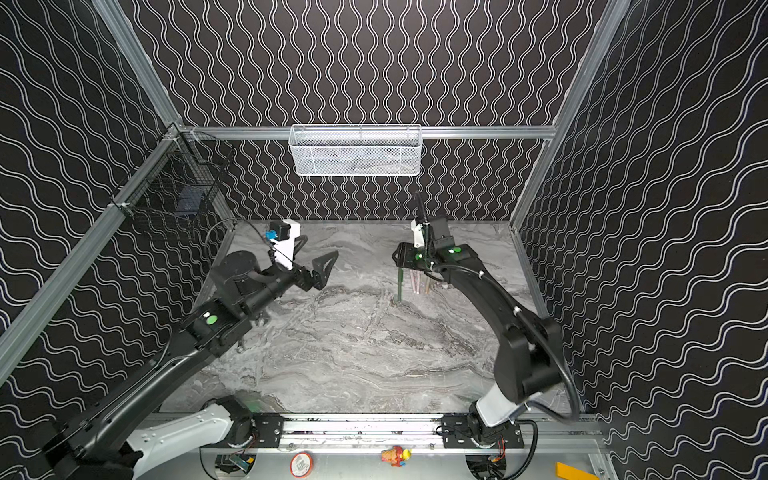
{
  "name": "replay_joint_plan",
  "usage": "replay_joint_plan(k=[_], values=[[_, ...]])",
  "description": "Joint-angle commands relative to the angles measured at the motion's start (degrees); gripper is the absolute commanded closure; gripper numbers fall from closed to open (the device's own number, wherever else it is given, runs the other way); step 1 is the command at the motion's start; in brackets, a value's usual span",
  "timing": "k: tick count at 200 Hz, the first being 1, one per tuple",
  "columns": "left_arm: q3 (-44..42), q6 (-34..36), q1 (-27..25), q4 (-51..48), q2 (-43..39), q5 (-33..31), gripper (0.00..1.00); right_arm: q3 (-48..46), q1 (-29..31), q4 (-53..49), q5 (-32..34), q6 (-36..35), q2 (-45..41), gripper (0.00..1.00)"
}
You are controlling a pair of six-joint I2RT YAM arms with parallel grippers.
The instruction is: Insert the pens into the pen caps
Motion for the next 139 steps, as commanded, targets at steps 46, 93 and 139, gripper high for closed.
replay_joint_plan(k=[46,93,139], values=[[-8.0,-10.2,-0.4,-17.4,-16.5,-26.5,0.01,-8.0,1.1,10.7,-2.4,7.1,-19.0,0.00],[-26.9,11.8,-0.3,9.4,-18.5,-36.7,0.01,-16.2,1.1,16.1,3.2,-0.3,-18.1,0.00],[-41.5,25.7,3.0,44.0,-8.5,-47.3,0.01,-18.9,0.6,19.8,6.0,-5.8,-18.1,0.00]])
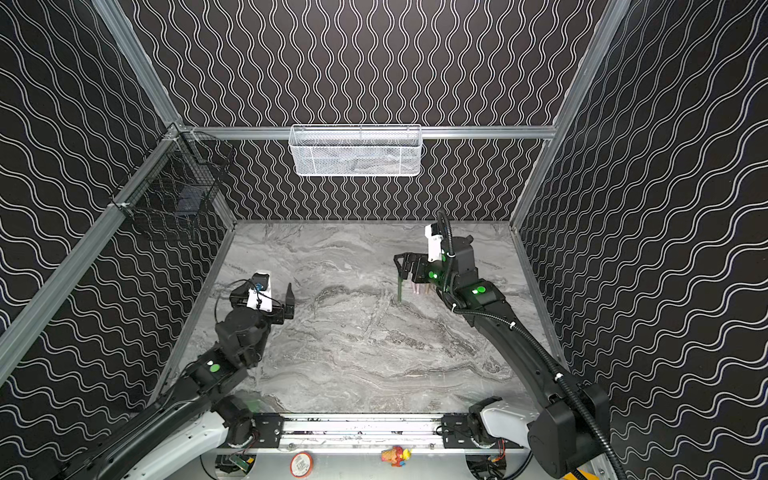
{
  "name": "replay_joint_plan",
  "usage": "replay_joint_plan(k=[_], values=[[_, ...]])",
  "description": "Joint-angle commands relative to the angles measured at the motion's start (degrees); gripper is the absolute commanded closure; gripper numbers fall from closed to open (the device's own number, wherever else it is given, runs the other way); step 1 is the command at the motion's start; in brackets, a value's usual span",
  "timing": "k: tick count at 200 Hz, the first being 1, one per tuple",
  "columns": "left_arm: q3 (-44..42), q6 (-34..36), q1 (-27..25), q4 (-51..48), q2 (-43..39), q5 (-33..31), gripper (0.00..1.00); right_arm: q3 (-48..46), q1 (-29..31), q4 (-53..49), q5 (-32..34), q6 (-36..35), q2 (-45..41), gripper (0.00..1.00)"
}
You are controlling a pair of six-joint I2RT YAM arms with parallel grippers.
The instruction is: Insert the pens into the pen caps
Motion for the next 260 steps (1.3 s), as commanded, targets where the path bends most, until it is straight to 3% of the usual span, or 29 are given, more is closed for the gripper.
replay_joint_plan(k=[1,27,42,57,75,102,142,161,177,199,215,235,260], values=[[-6.3,10.1,2.3,27.7,5.5,-7.6,0.01,-1.3,-0.2,5.1,3.0,-4.3,-0.6,0.00],[-11.6,6.3,7.3,47.5,20.6,-6.1,0.01,-4.6,-0.5,8.4,4.3,-6.1,-1.0,0.00],[-13.5,8.0,8.8,62.4,31.6,-4.0,0.01,-6.5,-0.7,10.6,3.3,-5.4,-0.9,0.00],[-13.1,10.6,9.3,75.2,42.9,-7.2,0.01,-8.0,-0.8,11.6,1.6,-5.1,-0.8,0.00],[-12.0,8.1,12.9,75.4,48.6,-0.3,0.01,-9.0,-0.9,11.6,1.6,-5.0,-1.1,0.00],[-9.0,5.3,15.9,62.7,44.4,6.3,0.01,-9.3,-0.9,12.2,3.7,-6.0,-1.0,0.00],[-1.9,-1.6,25.1,41.8,41.4,23.5,0.01,-9.5,-0.9,14.7,4.9,-5.6,-0.2,0.00],[-0.7,-4.6,29.2,39.4,42.1,29.4,0.01,-8.5,-0.9,14.9,4.7,-5.6,0.4,0.00],[-6.4,-4.0,29.3,54.1,45.5,27.4,0.01,-7.4,-0.9,14.3,5.0,-5.9,0.7,0.00],[-8.0,-4.8,29.1,56.4,45.0,25.5,0.01,-7.3,-1.0,14.3,6.6,-7.0,0.5,0.00],[-4.5,-5.1,29.1,47.4,43.9,26.4,0.01,-8.5,-1.1,15.9,8.1,-7.2,-0.2,0.00],[-4.1,-4.9,29.1,47.6,44.4,26.1,0.01,-11.3,-1.5,18.1,10.4,-9.4,-2.1,0.00],[-4.0,-5.0,29.1,47.6,44.4,25.9,0.01,-17.1,-3.7,20.4,13.8,-18.6,-5.6,0.00]])
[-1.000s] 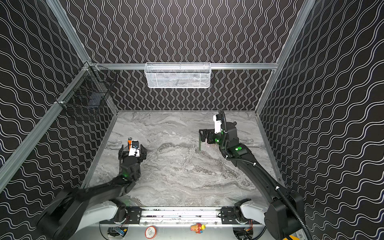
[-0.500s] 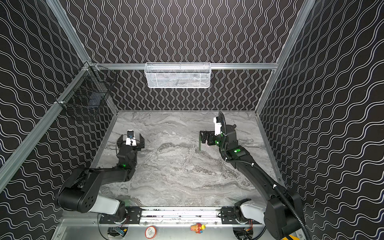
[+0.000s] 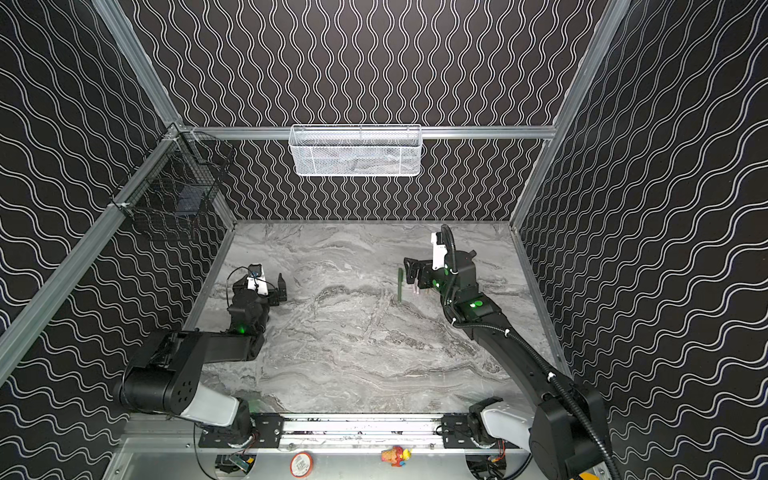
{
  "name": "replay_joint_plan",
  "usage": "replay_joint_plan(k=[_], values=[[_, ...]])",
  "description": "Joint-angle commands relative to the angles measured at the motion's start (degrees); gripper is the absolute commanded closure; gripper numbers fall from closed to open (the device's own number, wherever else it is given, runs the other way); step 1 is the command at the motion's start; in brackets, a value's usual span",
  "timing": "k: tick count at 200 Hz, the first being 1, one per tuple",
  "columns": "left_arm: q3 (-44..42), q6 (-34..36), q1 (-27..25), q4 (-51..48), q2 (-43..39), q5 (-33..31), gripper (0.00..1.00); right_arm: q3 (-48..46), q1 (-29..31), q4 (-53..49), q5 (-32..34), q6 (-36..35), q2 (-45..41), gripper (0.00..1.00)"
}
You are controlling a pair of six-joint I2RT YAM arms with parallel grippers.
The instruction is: Insert the pens into the pen caps
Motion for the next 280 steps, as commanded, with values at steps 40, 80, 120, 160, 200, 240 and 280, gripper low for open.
replay_joint_plan(k=[40,80,120,160,200,240,280], values=[[0.5,-0.7,0.0,-0.1,0.0,0.4,0.01,-14.1,-8.8,15.3,9.5,-15.9,-3.6,0.00],[0.4,-0.6,0.0,0.3,0.2,0.4,0.01,-22.2,-11.2,27.5,10.3,-19.2,2.2,0.00],[0.4,-0.6,0.0,0.3,0.2,0.4,0.01,-36.2,-12.4,63.3,11.5,-17.3,13.8,0.00],[0.5,-0.6,0.0,0.2,0.1,0.5,0.01,-44.8,-13.4,93.1,19.2,-14.1,25.7,0.00],[0.4,-0.5,0.0,0.2,0.1,0.4,0.01,-37.6,-15.9,75.6,17.0,-11.5,22.0,0.00],[0.5,-0.5,0.0,0.2,0.2,0.4,0.01,-32.0,-19.5,63.3,18.2,-6.3,21.4,0.00],[0.5,-0.6,0.0,0.2,0.1,0.4,0.01,-31.7,-20.6,63.0,15.8,-5.9,21.5,0.00]])
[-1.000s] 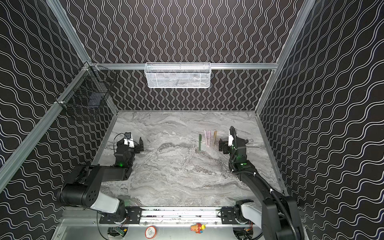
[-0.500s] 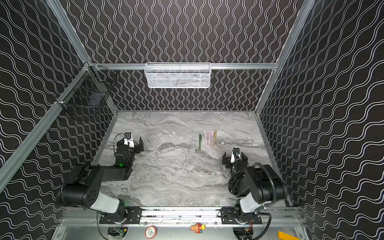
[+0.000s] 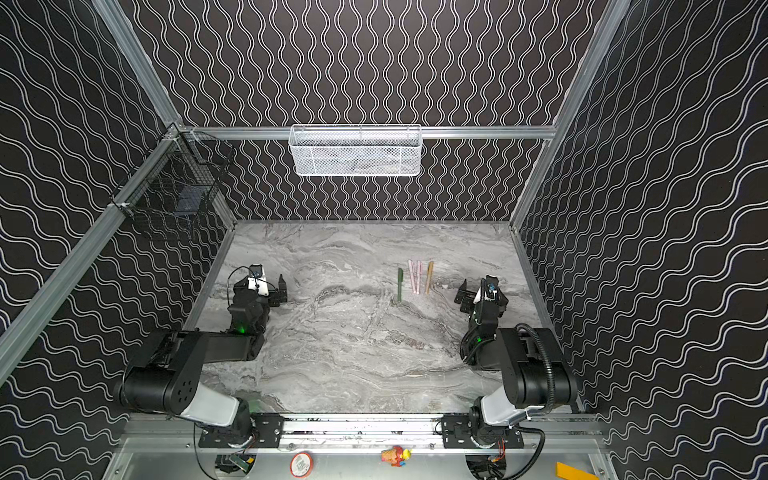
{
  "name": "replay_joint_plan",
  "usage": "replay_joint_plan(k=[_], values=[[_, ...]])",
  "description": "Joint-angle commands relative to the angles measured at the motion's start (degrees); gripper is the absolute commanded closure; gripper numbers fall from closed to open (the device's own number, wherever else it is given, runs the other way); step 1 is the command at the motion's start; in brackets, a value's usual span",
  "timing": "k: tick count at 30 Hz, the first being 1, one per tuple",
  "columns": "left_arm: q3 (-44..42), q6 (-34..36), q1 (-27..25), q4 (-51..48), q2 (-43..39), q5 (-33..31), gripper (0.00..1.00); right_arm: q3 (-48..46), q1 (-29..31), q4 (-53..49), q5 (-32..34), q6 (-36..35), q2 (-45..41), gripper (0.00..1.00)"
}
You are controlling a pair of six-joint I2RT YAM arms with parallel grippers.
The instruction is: Insert the pens into the pen caps
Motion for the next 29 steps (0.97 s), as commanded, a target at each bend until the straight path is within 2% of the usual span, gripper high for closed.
replay_joint_plan(k=[1,29], values=[[0.5,-0.5,0.0,0.9,0.1,0.0,0.01,0.4,-0.5,-0.5,-1.5,1.5,-0.1,0.00],[0.6,0.2,-0.4,0.7,0.3,0.2,0.01,0.3,-0.6,-0.3,-1.6,1.3,-0.2,0.00]])
